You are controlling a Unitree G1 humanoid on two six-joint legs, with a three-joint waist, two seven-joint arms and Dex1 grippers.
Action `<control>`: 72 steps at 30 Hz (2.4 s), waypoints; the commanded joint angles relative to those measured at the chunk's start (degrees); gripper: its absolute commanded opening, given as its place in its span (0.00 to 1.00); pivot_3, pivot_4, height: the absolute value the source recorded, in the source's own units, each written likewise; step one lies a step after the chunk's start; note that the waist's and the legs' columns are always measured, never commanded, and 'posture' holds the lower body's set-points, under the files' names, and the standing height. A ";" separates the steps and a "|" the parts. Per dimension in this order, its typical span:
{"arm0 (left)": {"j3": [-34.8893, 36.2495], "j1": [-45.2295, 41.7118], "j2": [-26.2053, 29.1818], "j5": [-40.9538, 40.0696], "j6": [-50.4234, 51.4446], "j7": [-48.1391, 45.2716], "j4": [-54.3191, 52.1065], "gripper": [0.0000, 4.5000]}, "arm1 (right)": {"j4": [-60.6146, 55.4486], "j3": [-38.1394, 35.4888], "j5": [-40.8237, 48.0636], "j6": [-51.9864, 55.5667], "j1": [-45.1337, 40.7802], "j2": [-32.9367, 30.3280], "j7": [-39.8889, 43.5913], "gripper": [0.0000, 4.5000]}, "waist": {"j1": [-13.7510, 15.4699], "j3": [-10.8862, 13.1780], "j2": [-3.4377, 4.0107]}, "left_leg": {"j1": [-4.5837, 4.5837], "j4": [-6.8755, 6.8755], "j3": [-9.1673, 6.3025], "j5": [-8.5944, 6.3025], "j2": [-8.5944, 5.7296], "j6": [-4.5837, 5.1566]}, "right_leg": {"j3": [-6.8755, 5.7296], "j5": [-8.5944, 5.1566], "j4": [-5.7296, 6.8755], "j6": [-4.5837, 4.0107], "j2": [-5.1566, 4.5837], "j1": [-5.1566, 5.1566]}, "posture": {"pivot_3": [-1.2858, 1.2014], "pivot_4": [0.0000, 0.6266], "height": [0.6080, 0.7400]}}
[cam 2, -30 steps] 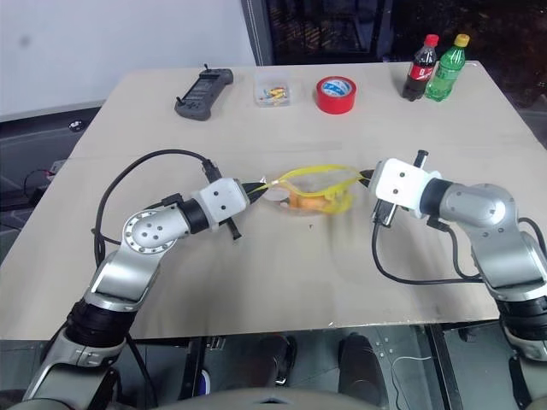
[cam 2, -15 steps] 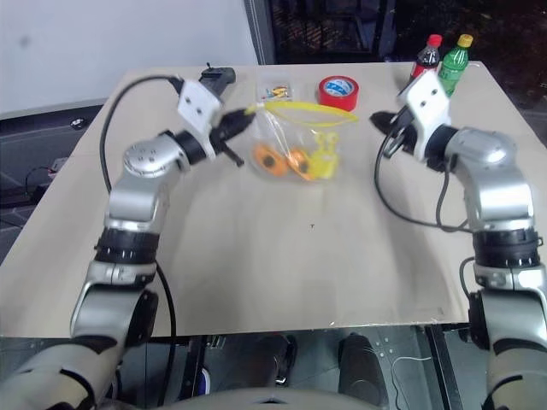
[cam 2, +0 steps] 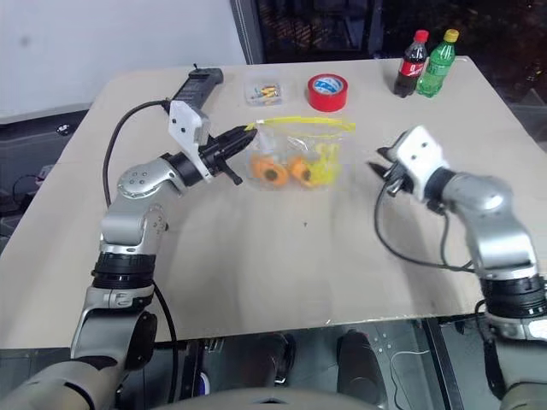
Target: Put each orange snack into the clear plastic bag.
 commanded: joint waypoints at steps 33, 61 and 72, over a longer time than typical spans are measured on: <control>-3.50 6.73 5.39 0.85 -0.25 -2.81 -10.92 0.00 | -9.68 -1.63 7.29 2.24 4.84 -3.68 8.10 0.63 | 1.52 0.00 0.00 | 0.29 -0.09 0.03 -0.03 0.07 0.05 | 0.03 0.05 -0.37 0.05 0.07 0.40 | 0.52 0.24 1.00; -3.53 0.28 4.56 4.65 -5.09 0.51 -2.95 0.00 | 4.35 -3.25 6.99 -0.03 -8.58 1.43 0.14 0.01 | 1.55 0.01 0.00 | 0.32 -0.08 0.04 -0.03 0.06 0.05 | 0.02 0.05 -0.33 0.05 0.07 0.40 | 0.52 0.24 1.00; -9.94 6.86 6.80 14.20 -24.16 -2.92 0.15 0.00 | 3.21 -0.71 -0.25 -14.41 -2.59 -6.31 5.65 0.01 | 1.17 -0.05 0.03 | 0.24 -0.51 0.01 -0.11 0.02 0.19 | -0.08 0.06 -1.00 0.02 -0.05 0.36 | 0.52 0.24 1.00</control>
